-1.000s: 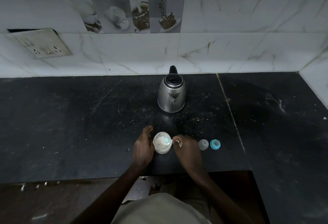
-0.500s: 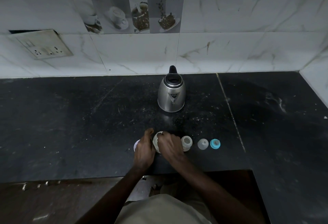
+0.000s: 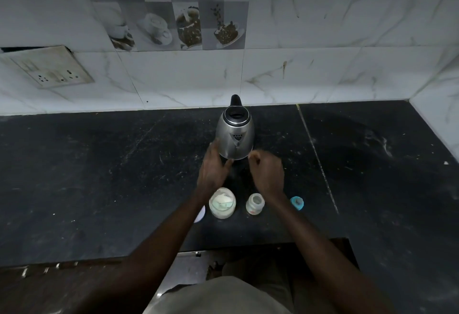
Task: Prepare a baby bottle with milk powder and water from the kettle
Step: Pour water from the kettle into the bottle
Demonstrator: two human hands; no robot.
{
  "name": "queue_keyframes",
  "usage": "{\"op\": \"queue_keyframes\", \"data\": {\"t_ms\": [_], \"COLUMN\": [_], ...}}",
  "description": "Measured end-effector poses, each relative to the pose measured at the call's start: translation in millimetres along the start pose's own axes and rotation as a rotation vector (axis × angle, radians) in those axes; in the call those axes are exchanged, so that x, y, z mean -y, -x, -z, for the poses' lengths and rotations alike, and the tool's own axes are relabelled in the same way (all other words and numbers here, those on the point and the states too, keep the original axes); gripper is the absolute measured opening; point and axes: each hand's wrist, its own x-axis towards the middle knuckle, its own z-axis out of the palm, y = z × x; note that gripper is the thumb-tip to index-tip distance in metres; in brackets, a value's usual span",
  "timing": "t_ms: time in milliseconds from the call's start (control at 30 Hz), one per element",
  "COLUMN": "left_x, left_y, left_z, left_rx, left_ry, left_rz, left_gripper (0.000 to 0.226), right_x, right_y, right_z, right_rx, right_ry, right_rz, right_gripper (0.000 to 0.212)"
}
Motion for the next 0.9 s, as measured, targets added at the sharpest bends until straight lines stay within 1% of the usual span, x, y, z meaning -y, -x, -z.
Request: {"op": "queue_keyframes", "data": {"t_ms": [67,167,233,267,367,433,500,567,667,733,800,900], "left_x": [-10.6,-18.4,-18.1,-16.5,-16.9,-16.3,-15.5,-13.4,-3.9,-2.0,-5.3,-8.5], "left_y": [-26.7,-58.3,-72.8,-79.3,-89.7,-94.3,-100.2,-105.0,-117.1,-121.0,-119.9,-118.9], "left_z": [2.2,5.1,7.9,8.8,10.3,11.2,12.1,12.2,10.1,10.3,14.0,15.1], "left_rx": [0.023,0.082,0.119,0.137,0.168,0.153,0.141,0.148,0.161,0.17,0.168,0.151], "left_ry": [0.009,-0.024,-0.026,-0.025,-0.058,-0.026,0.015,0.028,0.026,0.03,0.041,0.071], "left_rz": [0.05,0.066,0.072,0.07,0.057,0.072,0.065,0.065,0.059,0.048,0.035,0.041], "left_gripper": [0.082,0.103,0.115,0.119,0.128,0.127,0.12,0.12,0.134,0.13,0.122,0.115], "right_x": [-3.9,-6.2,-0.2,3.5,13.7,19.8,24.9,26.6,24.9,25.2,26.7,27.7], "right_y": [-29.9,-72.6,-96.4,-109.5,-149.6,-170.4,-185.3,-195.4,-204.2,-206.2,-208.5,-213.5], "right_z": [-0.8,-7.5,-10.3,-12.6,-18.1,-20.6,-23.4,-30.1,-42.4,-47.0,-51.2,-58.2], "right_rx": [-0.014,0.026,0.034,0.042,0.118,0.213,0.313,0.376,0.437,0.464,0.486,0.509], "right_ry": [-0.089,-0.175,-0.197,-0.205,-0.208,-0.192,-0.182,-0.256,-0.325,-0.337,-0.337,-0.327], "right_rz": [-0.05,-0.122,-0.125,-0.138,-0.22,-0.242,-0.244,-0.269,-0.326,-0.333,-0.328,-0.343], "right_gripper": [0.014,0.025,0.022,0.026,0.049,0.057,0.064,0.068,0.062,0.058,0.058,0.059]}}
